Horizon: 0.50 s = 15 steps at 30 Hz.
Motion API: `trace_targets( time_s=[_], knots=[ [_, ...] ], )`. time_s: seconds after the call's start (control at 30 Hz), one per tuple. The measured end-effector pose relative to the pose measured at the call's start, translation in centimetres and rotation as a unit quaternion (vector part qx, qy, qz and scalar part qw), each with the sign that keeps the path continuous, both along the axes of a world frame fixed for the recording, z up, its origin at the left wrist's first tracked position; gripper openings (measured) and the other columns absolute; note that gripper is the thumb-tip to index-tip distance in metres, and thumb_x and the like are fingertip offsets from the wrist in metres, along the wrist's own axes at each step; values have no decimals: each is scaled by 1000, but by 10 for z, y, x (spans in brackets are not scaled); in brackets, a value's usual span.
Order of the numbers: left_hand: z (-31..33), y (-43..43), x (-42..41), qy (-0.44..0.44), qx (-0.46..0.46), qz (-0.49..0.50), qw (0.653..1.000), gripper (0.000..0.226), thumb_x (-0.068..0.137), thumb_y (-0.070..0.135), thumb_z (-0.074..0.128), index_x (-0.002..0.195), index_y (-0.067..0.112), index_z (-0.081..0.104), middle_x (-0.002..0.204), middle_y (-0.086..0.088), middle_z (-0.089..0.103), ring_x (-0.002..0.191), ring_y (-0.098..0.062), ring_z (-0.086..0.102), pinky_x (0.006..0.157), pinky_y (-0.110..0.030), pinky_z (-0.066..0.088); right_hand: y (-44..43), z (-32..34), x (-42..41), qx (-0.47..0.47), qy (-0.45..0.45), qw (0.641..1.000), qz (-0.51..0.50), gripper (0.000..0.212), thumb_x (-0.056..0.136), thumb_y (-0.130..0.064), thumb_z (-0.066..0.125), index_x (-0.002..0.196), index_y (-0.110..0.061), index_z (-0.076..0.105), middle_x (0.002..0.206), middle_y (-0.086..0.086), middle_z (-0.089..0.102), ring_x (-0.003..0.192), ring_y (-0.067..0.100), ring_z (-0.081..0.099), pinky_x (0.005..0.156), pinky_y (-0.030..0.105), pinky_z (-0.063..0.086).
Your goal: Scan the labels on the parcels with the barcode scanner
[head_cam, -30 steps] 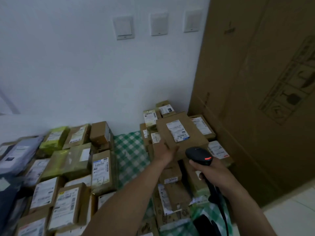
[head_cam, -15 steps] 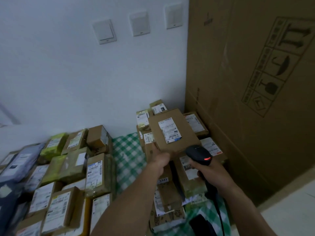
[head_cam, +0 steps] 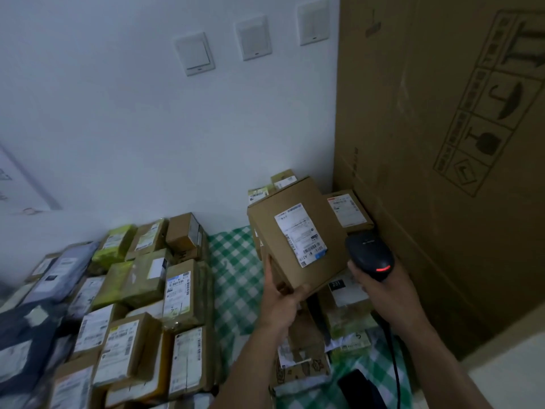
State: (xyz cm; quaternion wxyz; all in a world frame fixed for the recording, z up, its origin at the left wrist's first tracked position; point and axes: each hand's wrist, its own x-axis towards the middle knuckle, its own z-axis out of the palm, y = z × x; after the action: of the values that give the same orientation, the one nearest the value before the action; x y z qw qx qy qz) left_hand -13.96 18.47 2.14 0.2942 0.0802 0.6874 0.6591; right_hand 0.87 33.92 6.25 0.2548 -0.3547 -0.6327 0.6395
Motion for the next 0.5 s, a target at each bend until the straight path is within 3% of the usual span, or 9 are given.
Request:
trace_targets(
  time_s=[0.07,0.13,0.23,0.37,0.43,0.5],
  knots=[
    [1,-14,9,-6,13,3,1000,118,78,-1,86,153,60,20,137,5,62,126,-18,59,102,-47,54,-2,5,1,7,-6,1000,18,59,84,-42,83,136,-32,59,123,-8,69,112,17,67,101,49,55],
    [1,-27,16,-16,32,8,999,118,77,-5,85,151,59,20,135,-5,63,122,-20,63,94,-41,59,-6,6,1,4,-2,999,38,60,83,-41,84,136,-31,59,123,-9,69,114,16,66,104,51,54],
    [4,-42,25,-17,43,5,999,122,75,-8,85,157,53,17,139,-5,61,121,-16,62,76,-25,60,-19,11,-4,-13,36,998,56,48,86,-27,83,126,-38,59,121,-16,66,110,9,64,102,42,54],
    [16,-50,32,11,38,18,999,115,79,-14,78,149,55,19,122,2,66,96,0,71,71,-23,59,-36,12,-7,8,43,996,73,44,87,-17,83,109,-47,59,115,-21,67,103,-3,65,95,34,53],
    [21,-53,32,24,38,43,998,106,83,4,83,151,57,22,117,8,70,100,-2,71,82,-31,61,-39,12,-7,24,42,996,79,47,85,-21,84,112,-49,58,119,-19,67,109,0,64,96,34,52],
    [30,-54,30,37,26,70,997,94,83,32,85,152,60,27,125,11,68,112,-9,68,95,-43,59,-43,15,-7,35,37,995,89,47,83,-25,86,115,-48,60,121,-17,68,112,2,63,97,33,50]
  ],
)
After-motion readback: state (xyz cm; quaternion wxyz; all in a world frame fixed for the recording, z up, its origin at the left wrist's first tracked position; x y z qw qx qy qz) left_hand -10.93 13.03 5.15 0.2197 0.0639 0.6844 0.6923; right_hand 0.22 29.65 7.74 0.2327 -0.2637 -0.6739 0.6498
